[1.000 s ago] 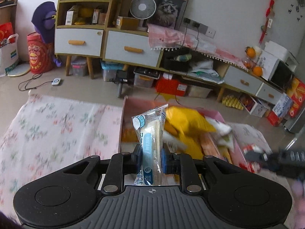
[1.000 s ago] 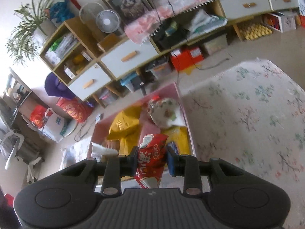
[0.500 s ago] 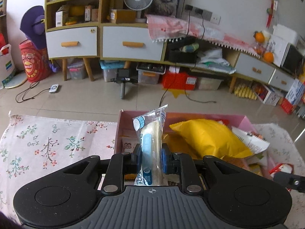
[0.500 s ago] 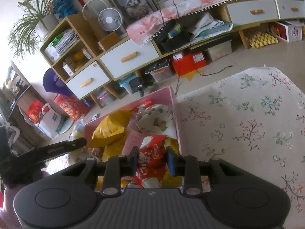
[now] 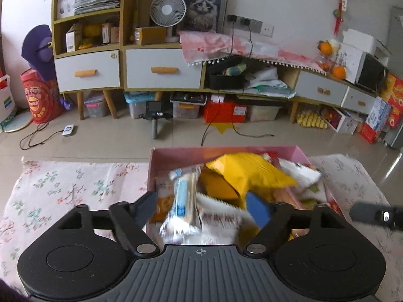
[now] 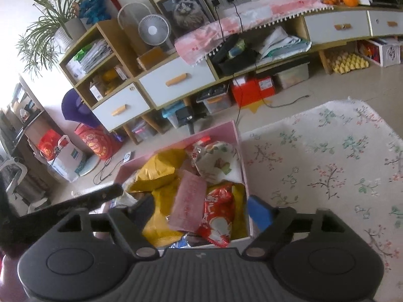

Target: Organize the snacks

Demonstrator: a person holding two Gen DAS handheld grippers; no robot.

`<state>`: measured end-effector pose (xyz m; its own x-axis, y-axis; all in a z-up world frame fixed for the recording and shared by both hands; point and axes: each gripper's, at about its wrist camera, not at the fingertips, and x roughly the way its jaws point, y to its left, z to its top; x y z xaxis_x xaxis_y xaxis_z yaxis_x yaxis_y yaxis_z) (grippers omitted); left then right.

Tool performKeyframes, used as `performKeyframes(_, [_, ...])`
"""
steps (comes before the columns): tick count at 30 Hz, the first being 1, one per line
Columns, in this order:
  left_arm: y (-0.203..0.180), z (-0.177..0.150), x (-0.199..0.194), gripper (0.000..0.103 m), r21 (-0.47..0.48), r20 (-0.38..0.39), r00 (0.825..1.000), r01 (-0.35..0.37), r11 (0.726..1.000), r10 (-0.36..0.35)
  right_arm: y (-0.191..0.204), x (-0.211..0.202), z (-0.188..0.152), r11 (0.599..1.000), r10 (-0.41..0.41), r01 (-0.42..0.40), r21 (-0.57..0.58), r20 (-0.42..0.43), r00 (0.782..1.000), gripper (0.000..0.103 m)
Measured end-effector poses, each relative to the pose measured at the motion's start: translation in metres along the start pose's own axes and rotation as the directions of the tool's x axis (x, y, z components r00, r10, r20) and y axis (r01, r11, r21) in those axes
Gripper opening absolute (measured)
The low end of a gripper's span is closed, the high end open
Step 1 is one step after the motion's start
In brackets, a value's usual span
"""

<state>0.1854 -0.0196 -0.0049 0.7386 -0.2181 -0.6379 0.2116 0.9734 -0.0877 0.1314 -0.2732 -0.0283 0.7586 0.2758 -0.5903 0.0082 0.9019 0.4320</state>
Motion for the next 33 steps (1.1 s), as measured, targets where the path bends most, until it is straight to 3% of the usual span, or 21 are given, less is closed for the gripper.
performKeyframes(6, [-0.009,-0.015,-0.035,0.093,0.027,-0.033,0.999,-0.016,1.000,0.017,0.004,-0.017,-0.009,1.000,-0.020,0.020,0.017,-0.013,1.000,0.081])
performKeyframes(13, [-0.016,-0.034,-0.080,0.100,0.009,-0.048,0.996,-0.076,0.997,0.077,0.016,-0.041,-0.026,0.992,-0.116,0.114,-0.059,-0.027,0.993,0.086])
performKeyframes(23, [-0.026,-0.071,-0.123,0.101,-0.022,-0.099,0.976,-0.199,0.980,0.196,0.029,-0.074,-0.054,0.969,-0.211,0.203,-0.138,-0.042,0.977,0.087])
performKeyframes(29, [-0.031,-0.100,-0.140,0.101,-0.060,-0.084,0.968,-0.240,0.969,0.235,0.033,-0.077,-0.075,0.960,-0.236,0.224,-0.168,-0.052,0.970,0.089])
performKeyframes(33, [-0.031,-0.108,-0.142,0.101,-0.058,-0.122,0.967,-0.231,0.971,0.223,0.040,-0.078,-0.083,0.955,-0.235,0.223,-0.196,-0.043,0.971,0.089])
